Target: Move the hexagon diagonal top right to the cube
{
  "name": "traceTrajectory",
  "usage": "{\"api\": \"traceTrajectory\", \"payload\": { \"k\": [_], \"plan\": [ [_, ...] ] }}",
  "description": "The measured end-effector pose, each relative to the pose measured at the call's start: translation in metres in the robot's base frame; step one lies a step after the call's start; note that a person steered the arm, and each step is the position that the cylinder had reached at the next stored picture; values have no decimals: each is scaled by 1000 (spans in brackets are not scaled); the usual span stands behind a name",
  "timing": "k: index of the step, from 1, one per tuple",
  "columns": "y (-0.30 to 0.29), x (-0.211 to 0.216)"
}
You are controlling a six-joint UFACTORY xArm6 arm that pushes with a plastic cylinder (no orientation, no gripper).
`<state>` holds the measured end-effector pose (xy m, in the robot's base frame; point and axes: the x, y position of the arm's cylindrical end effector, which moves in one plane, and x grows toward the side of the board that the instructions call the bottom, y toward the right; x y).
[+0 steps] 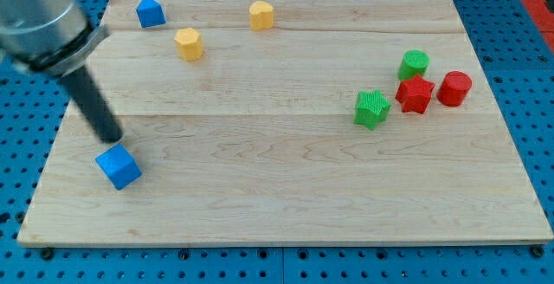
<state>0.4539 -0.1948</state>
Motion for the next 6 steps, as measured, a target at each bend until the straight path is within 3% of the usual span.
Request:
{"api": "traceTrajectory", "payload": {
  "k": [1,2,3,4,5,6],
  "plan": [
    [111,-76],
    [169,-157],
    [81,-197],
    [22,-117],
    [50,-39],
    [75,-38]
  ]
}}
